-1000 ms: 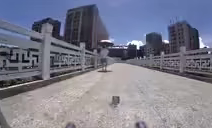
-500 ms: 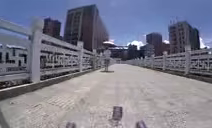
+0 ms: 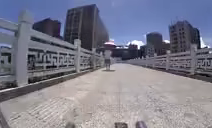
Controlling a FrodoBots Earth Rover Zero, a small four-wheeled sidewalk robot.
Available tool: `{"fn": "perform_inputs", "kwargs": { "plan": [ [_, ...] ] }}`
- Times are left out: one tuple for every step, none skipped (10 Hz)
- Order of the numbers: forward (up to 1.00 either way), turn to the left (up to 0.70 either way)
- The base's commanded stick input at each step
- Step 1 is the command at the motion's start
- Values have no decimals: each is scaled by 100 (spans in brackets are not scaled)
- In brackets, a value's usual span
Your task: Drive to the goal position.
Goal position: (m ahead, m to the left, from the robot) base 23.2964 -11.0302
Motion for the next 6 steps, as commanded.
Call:
{"fn": "perform_inputs", "kwargs": {
  "plan": [
    [70,0],
    [70,0],
    [70,0],
    [70,0],
    [70,0],
    [70,0]
  ]
}}
